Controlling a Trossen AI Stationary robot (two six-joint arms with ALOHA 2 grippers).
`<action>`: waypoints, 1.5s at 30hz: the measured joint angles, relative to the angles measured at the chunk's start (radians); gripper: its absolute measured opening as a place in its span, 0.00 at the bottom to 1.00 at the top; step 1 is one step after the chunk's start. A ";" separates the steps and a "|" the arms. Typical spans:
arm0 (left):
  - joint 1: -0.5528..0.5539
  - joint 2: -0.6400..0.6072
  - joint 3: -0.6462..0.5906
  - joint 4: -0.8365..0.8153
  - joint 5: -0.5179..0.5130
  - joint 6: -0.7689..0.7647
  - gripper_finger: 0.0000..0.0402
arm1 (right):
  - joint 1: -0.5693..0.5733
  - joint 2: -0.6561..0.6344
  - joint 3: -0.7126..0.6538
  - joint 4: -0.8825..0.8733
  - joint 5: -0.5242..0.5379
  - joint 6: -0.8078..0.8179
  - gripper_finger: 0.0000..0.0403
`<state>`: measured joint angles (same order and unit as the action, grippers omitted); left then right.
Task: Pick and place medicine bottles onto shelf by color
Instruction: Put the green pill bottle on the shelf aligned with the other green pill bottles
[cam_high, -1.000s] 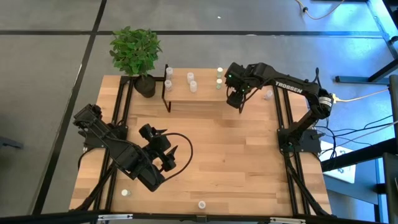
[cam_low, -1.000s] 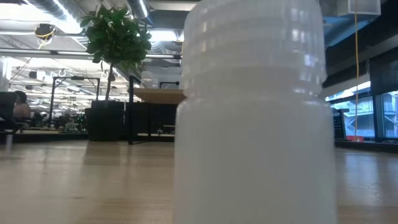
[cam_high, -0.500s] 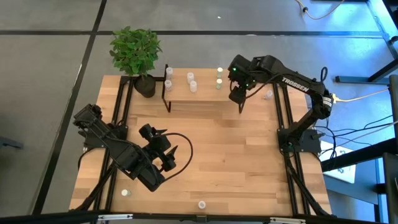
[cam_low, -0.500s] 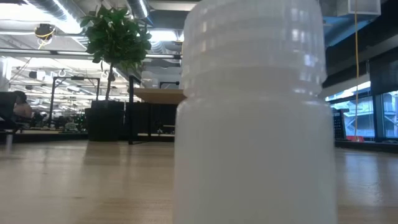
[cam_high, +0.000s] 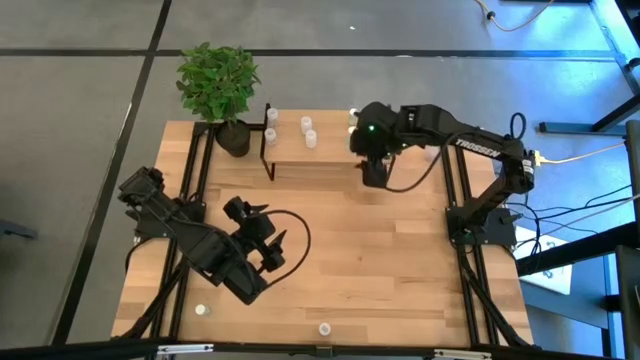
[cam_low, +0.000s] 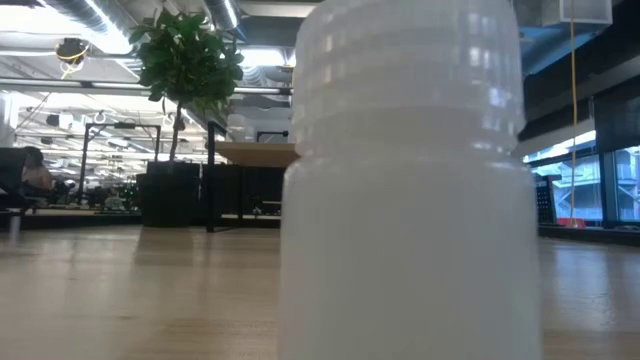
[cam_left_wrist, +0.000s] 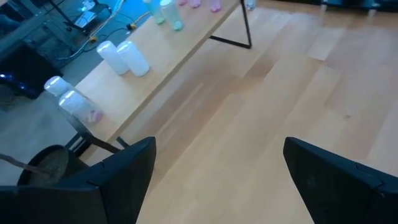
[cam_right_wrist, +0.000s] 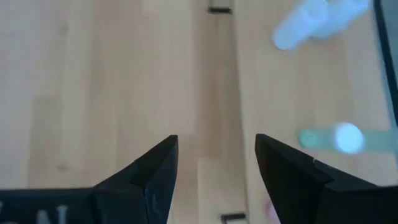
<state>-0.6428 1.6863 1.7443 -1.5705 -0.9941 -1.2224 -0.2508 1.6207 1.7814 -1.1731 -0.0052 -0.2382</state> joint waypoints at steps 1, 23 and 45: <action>0.008 0.000 0.000 0.000 -0.003 0.000 0.87 | 0.008 0.000 0.000 0.004 -0.012 -0.009 0.54; -0.005 -0.013 0.000 0.000 0.177 0.000 0.87 | 0.435 -0.044 -0.001 -0.194 -0.004 0.222 0.54; -0.194 -0.013 0.000 0.000 0.401 -0.138 0.87 | 0.602 -0.066 -0.061 -0.177 0.199 0.336 0.54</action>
<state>-0.8370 1.6730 1.7439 -1.5709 -0.5929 -1.3600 0.3514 1.5544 1.7201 -1.3499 0.1937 0.0977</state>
